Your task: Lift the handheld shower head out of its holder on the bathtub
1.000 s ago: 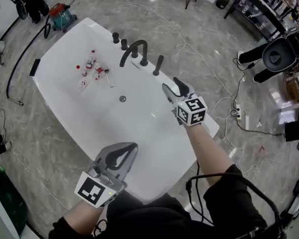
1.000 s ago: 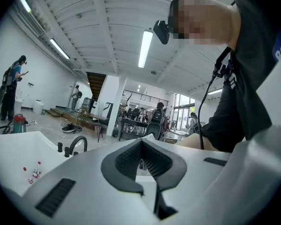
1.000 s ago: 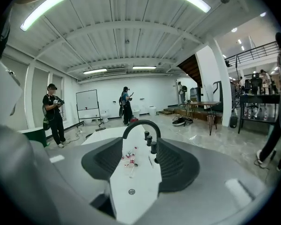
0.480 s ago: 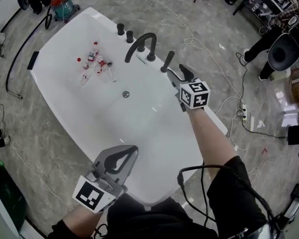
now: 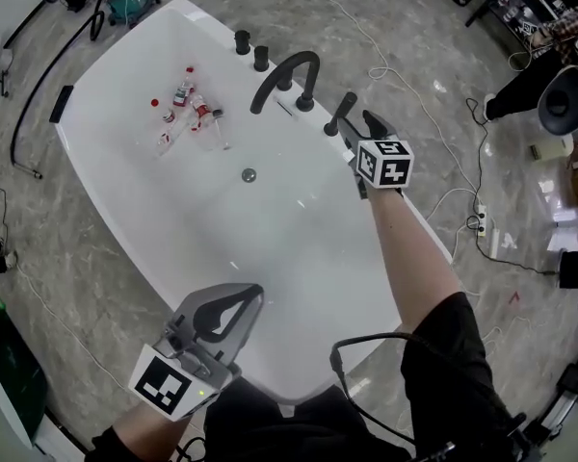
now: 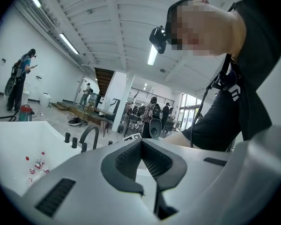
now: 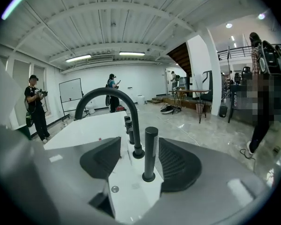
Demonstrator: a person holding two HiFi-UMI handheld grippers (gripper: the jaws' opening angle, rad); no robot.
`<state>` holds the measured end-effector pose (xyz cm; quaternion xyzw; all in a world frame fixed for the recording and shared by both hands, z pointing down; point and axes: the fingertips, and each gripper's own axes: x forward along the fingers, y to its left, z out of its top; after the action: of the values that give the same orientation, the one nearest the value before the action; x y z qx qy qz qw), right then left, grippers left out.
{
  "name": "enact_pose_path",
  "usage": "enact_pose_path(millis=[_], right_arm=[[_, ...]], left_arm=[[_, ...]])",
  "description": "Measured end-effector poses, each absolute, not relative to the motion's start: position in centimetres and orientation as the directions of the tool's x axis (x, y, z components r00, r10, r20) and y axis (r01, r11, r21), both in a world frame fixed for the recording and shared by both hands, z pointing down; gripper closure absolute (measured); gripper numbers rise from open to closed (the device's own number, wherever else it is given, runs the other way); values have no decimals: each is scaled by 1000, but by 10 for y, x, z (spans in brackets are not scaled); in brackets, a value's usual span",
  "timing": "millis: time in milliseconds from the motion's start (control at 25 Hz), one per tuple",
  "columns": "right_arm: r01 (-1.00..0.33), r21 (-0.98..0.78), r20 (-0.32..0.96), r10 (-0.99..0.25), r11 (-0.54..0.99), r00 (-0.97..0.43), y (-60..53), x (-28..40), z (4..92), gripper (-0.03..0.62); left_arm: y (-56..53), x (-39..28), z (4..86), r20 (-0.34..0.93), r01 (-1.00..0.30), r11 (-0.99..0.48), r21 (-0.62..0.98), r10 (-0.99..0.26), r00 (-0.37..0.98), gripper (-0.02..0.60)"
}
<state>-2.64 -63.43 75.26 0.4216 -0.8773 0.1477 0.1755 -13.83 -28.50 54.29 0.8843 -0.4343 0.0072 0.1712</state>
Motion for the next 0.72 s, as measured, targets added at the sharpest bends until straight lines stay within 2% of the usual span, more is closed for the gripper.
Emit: enact_pose_path(millis=[560,720], right_arm=[[-824,-106,462,-706,557,-537,-683,-28,796,373],[-825,-85,467,-710,558,-528,-691,-32,799,420]], left_arm=[[-279,-148,581,206,-784,-544,298,-765,610,581],[-276,-147,590,226,-786,-542,297,-760,610,581]])
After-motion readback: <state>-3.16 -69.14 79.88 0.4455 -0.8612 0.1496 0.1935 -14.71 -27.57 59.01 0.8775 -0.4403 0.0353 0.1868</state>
